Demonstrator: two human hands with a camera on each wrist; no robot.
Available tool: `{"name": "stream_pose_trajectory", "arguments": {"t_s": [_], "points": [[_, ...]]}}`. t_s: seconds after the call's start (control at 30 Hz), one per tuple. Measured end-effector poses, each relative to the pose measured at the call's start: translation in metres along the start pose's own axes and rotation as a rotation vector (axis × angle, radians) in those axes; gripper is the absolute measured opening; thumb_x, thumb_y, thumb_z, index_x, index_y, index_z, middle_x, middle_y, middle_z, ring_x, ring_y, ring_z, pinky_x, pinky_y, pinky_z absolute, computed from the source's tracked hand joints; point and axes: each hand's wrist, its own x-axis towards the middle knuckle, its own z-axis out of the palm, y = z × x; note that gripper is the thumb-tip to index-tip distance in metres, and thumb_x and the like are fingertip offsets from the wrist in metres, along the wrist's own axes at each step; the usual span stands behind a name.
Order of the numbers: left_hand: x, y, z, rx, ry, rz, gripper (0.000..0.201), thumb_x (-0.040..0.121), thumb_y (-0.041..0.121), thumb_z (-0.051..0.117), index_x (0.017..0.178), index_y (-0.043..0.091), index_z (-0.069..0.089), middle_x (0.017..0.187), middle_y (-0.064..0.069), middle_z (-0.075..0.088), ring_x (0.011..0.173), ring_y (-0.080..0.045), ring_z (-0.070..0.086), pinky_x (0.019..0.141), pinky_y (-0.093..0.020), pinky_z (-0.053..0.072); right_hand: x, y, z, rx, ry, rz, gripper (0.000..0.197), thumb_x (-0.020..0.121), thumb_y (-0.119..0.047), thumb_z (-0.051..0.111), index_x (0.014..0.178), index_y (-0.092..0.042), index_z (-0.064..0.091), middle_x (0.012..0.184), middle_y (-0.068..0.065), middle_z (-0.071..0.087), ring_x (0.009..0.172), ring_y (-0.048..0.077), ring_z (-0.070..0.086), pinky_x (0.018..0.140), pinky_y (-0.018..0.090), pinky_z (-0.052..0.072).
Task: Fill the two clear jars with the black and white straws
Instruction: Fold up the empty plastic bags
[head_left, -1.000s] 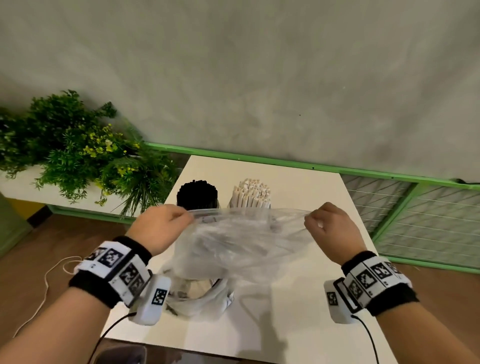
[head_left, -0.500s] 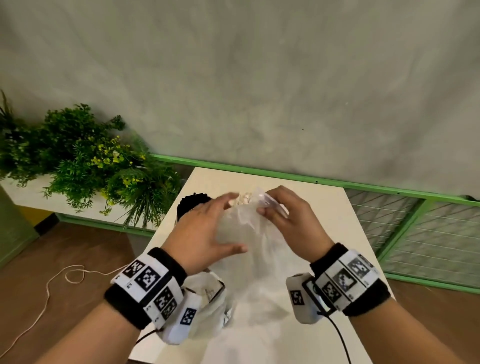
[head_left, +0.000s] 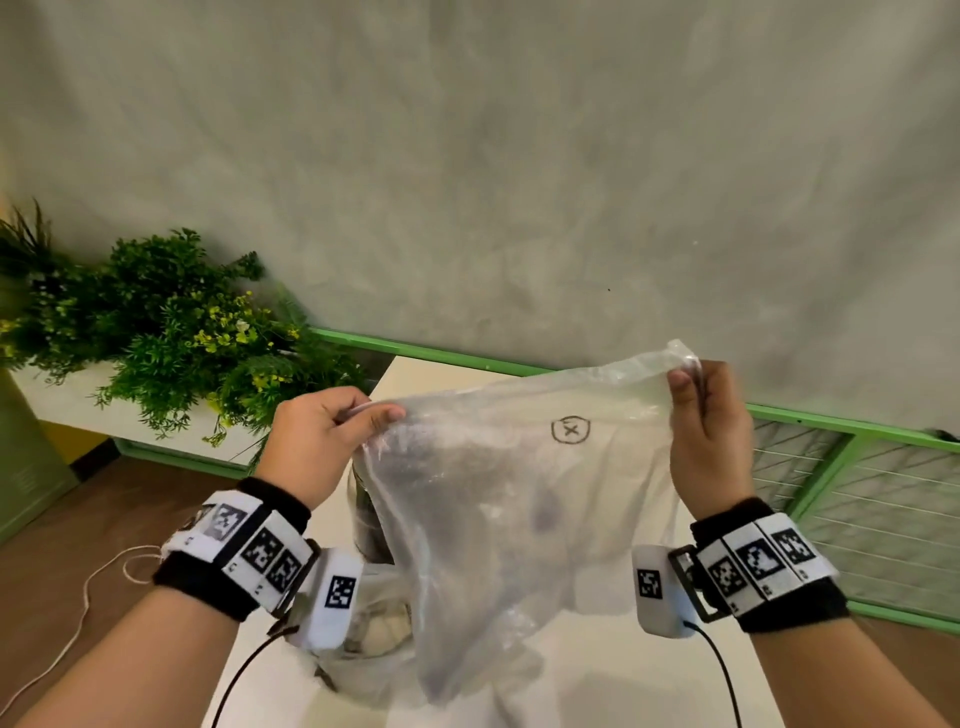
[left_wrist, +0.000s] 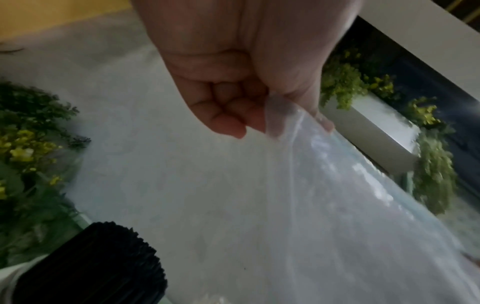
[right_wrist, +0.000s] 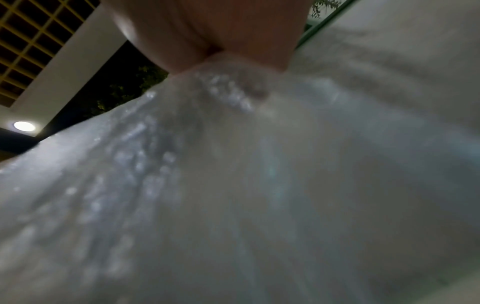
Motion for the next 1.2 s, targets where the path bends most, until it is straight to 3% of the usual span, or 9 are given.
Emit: {"name": "stream_pose_trajectory", "arguments": {"t_s": [0.13, 0.27, 0.47, 0.57, 0.67, 0.87, 0.93, 1.07, 1.2], "points": [[0.005, 0.009, -0.004, -0.230, -0.036, -0.063, 0.007, 0.081, 0.016, 0.067, 0.074, 0.015, 0.068, 0.061, 0.010, 0.067, 0.057, 0.003, 0.057, 0.057, -0.007, 0.046, -0.003, 0.001, -0.001, 0.152, 0.007, 0.077, 0.023, 0.103, -0.014, 0.038, 0.083, -0.023, 0.043, 0.064, -0.003, 0.047, 0.050, 0.009, 0.045, 0.049, 0.019, 0.039], [0.003, 0.011, -0.003, -0.341, 0.021, -0.094, 0.022, 0.083, 0.030, 0.058, 0.075, 0.013, 0.066, 0.060, 0.009, 0.065, 0.057, -0.002, 0.058, 0.057, -0.013, 0.050, -0.004, 0.004, 0.002, 0.264, 0.041, 0.159, 0.019, 0.102, -0.014, 0.038, 0.086, -0.022, 0.044, 0.073, -0.007, 0.046, 0.059, -0.001, 0.044, 0.054, 0.017, 0.041], [0.001, 0.021, -0.004, -0.362, 0.106, -0.129, 0.028, 0.095, 0.020, 0.050, 0.078, 0.004, 0.065, 0.063, 0.002, 0.063, 0.059, -0.003, 0.056, 0.061, -0.020, 0.049, -0.016, 0.024, 0.006, 0.065, 0.053, 0.069, 0.009, 0.100, -0.013, 0.040, 0.098, -0.019, 0.047, 0.075, -0.015, 0.051, 0.063, 0.000, 0.046, 0.064, 0.029, 0.041], [-0.008, 0.008, -0.001, -0.400, 0.080, -0.183, 0.028, 0.091, 0.031, 0.053, 0.113, 0.016, 0.064, 0.098, 0.007, 0.069, 0.089, -0.009, 0.063, 0.078, -0.028, 0.053, -0.018, 0.020, 0.013, 0.194, 0.106, 0.143, 0.011, 0.096, -0.035, 0.041, 0.087, -0.039, 0.046, 0.068, -0.021, 0.053, 0.059, 0.003, 0.043, 0.057, 0.031, 0.037], [-0.033, -0.012, 0.017, -0.407, -0.161, -0.426, 0.062, 0.085, 0.042, 0.056, 0.141, 0.027, 0.035, 0.125, 0.005, 0.057, 0.111, -0.016, 0.056, 0.096, -0.041, 0.045, -0.014, 0.013, 0.019, 0.311, 0.128, 0.176, 0.021, 0.102, -0.023, 0.039, 0.085, -0.035, 0.045, 0.066, -0.023, 0.053, 0.059, 0.001, 0.042, 0.054, 0.027, 0.036], [-0.076, -0.047, 0.048, -0.409, -0.251, -0.628, 0.019, 0.085, 0.026, 0.061, 0.094, 0.010, 0.066, 0.088, -0.010, 0.069, 0.085, -0.030, 0.062, 0.087, -0.041, 0.048, -0.004, 0.002, 0.014, 0.479, 0.207, 0.219, 0.017, 0.103, -0.020, 0.038, 0.087, -0.024, 0.042, 0.062, -0.013, 0.048, 0.050, 0.004, 0.040, 0.042, 0.019, 0.033], [-0.078, -0.048, 0.051, -0.442, -0.199, -0.626, 0.016, 0.094, 0.021, 0.051, 0.086, 0.014, 0.063, 0.077, -0.005, 0.064, 0.076, -0.023, 0.057, 0.078, -0.041, 0.048, -0.008, 0.007, 0.008, 0.473, 0.074, 0.203, 0.012, 0.100, -0.034, 0.042, 0.096, -0.023, 0.046, 0.072, -0.004, 0.060, 0.055, 0.010, 0.052, 0.048, 0.022, 0.043], [-0.070, -0.047, 0.054, -0.522, 0.032, -0.591, 0.021, 0.100, 0.022, 0.040, 0.086, 0.016, 0.053, 0.070, 0.003, 0.054, 0.068, -0.015, 0.047, 0.066, -0.028, 0.038, -0.050, 0.042, 0.004, 0.331, -0.388, 0.437, 0.090, 0.062, -0.084, 0.056, 0.127, -0.023, 0.042, 0.112, -0.001, 0.068, 0.097, 0.014, 0.066, 0.080, 0.026, 0.052], [-0.063, -0.050, 0.060, -0.692, 0.093, -0.621, 0.021, 0.102, 0.021, 0.037, 0.089, 0.018, 0.054, 0.093, -0.009, 0.059, 0.087, -0.022, 0.052, 0.085, -0.041, 0.041, -0.117, 0.075, 0.020, 0.318, -0.693, 0.691, 0.090, 0.054, -0.074, 0.074, 0.123, -0.017, 0.057, 0.112, -0.001, 0.069, 0.104, 0.013, 0.065, 0.091, 0.034, 0.048]]}}
